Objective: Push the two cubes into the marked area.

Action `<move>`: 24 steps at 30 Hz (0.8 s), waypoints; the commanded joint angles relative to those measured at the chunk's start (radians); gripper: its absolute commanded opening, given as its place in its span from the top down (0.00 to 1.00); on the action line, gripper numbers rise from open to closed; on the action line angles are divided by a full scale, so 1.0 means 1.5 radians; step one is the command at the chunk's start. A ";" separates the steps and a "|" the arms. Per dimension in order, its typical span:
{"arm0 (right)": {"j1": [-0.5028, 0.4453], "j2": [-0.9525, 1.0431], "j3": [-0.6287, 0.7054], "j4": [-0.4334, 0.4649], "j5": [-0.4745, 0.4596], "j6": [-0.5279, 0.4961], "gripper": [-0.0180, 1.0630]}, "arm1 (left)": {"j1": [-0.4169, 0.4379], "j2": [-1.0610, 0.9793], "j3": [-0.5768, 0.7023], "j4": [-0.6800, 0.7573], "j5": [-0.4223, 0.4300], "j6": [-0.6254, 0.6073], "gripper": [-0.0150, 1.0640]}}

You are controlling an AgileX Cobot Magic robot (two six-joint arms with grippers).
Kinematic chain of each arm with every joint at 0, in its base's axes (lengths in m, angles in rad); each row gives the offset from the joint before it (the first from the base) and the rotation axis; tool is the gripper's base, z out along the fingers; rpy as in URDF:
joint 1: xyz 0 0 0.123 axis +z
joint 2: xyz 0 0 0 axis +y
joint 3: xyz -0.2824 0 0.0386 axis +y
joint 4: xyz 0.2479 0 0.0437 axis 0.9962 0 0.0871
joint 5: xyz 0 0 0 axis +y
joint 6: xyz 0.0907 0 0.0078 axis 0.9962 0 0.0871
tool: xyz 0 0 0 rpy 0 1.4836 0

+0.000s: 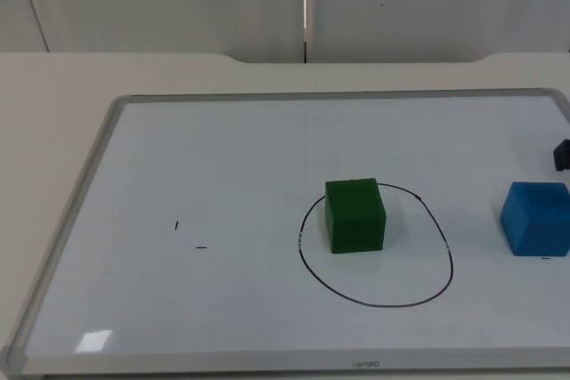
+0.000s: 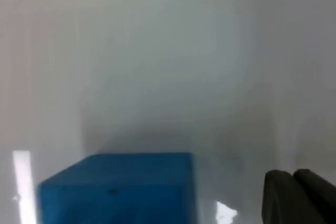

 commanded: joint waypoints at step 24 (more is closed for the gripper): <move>0.107 0.001 -0.003 0.012 0.020 0.008 0.96 | 0.002 -0.002 0.003 0.004 0.002 -0.004 0.99</move>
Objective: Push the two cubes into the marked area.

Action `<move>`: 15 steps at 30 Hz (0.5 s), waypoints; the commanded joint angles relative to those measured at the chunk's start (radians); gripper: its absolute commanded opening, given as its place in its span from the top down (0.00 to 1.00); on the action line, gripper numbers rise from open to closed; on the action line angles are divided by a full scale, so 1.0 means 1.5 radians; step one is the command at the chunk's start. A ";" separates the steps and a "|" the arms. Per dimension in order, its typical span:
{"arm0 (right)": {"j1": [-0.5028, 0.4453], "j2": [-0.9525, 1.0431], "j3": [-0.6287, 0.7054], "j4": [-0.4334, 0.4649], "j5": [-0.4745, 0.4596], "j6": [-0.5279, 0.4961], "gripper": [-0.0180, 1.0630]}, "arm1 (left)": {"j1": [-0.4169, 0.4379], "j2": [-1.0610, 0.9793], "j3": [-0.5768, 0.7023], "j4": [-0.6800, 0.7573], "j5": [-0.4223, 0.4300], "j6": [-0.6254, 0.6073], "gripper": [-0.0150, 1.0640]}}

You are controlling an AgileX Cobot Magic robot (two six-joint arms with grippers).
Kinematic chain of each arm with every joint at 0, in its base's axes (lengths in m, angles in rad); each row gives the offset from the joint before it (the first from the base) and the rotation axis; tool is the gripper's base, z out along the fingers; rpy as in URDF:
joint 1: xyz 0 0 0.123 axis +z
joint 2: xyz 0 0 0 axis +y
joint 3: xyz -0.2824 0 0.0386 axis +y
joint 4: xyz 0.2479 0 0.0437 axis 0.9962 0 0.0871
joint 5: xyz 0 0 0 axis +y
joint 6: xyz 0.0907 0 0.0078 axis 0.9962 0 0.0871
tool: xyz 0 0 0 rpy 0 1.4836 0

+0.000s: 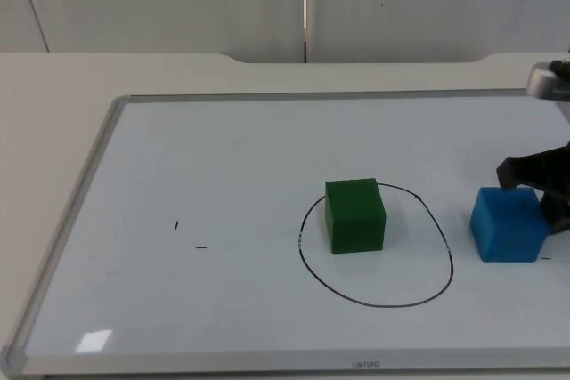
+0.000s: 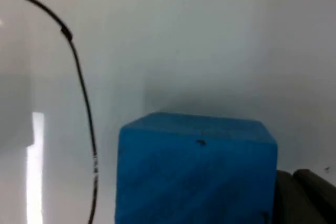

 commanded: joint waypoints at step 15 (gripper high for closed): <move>0.042 0.001 -0.003 0.036 -0.004 0.000 0.96 | 0.002 -0.002 0.003 0.002 0.002 -0.004 0.99</move>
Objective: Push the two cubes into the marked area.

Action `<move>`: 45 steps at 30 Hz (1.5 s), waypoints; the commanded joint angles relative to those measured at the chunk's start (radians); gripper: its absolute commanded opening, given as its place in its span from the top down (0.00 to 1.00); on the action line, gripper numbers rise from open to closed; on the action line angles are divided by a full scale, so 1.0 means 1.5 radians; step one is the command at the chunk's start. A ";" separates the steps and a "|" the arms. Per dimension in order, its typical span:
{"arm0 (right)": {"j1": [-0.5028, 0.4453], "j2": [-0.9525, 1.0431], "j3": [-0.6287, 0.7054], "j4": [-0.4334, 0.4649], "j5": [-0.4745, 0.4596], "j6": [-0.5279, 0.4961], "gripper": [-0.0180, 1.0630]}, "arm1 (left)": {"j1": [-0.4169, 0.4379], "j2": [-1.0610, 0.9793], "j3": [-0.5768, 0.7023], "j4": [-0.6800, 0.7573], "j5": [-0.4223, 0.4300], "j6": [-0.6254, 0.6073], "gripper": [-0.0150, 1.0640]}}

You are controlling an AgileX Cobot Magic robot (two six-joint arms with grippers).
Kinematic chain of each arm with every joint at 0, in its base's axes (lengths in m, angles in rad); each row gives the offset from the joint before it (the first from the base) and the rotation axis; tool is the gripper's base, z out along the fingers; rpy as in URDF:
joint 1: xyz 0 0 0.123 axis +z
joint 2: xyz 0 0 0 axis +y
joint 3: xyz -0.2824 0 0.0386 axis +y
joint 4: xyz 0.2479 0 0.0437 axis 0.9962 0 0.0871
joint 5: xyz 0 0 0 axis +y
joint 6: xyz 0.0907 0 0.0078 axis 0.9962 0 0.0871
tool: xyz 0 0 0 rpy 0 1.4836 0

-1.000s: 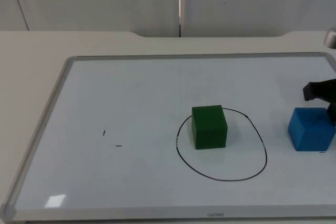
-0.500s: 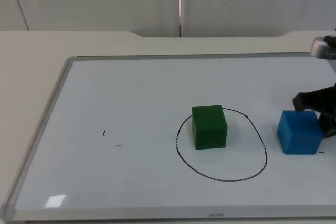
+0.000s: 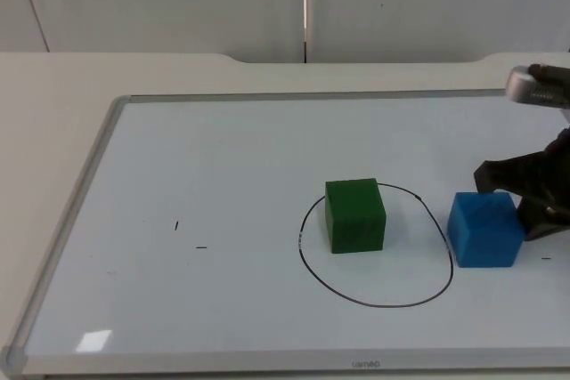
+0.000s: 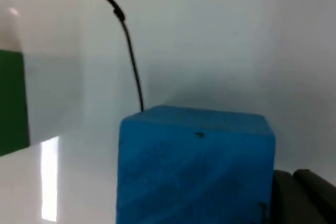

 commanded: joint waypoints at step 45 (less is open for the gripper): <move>0.088 0.040 -0.003 0.072 -0.120 -0.002 0.98 | 0.002 -0.002 0.003 0.002 0.002 -0.004 0.99</move>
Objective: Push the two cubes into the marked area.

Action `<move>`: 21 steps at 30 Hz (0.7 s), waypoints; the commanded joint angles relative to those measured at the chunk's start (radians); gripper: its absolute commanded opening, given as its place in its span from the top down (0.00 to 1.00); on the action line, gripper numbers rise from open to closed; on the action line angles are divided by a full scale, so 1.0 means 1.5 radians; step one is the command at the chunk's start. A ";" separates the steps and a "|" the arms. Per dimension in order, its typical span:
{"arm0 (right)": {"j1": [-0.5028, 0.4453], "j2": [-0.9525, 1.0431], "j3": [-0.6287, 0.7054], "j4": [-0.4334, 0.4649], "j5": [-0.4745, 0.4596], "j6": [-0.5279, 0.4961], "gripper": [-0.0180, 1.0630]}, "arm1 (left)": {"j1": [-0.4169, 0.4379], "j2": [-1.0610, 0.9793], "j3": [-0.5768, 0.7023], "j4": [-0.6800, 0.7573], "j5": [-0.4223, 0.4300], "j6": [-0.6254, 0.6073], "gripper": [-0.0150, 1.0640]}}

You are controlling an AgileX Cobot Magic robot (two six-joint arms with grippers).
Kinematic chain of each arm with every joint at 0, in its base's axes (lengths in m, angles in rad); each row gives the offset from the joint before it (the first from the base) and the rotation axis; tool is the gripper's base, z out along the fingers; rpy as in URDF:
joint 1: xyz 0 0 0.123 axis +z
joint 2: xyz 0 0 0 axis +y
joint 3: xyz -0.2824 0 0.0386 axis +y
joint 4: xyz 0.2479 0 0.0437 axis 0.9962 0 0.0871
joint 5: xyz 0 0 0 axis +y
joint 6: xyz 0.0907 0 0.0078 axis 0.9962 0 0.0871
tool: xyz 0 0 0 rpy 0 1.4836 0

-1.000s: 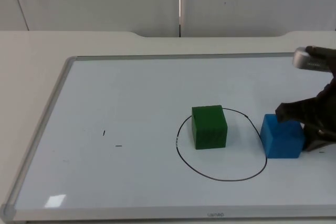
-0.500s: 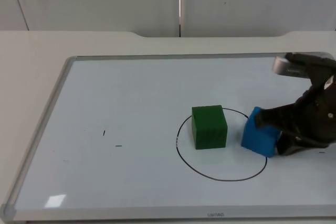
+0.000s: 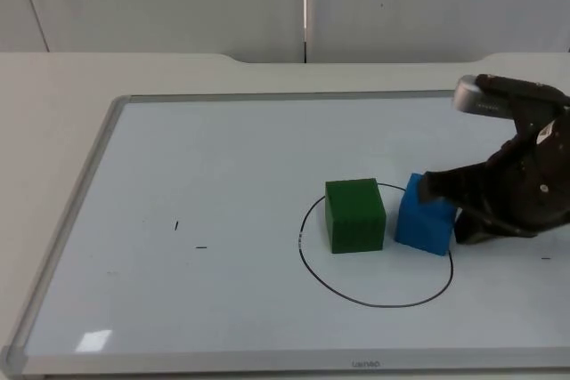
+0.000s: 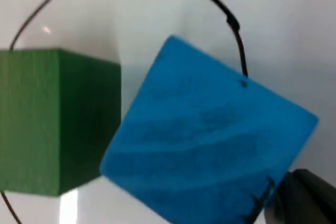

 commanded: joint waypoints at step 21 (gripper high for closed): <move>-0.011 0.053 -0.050 -0.004 -0.064 0.019 0.98 | 0.002 -0.002 0.003 0.002 0.002 -0.004 0.99</move>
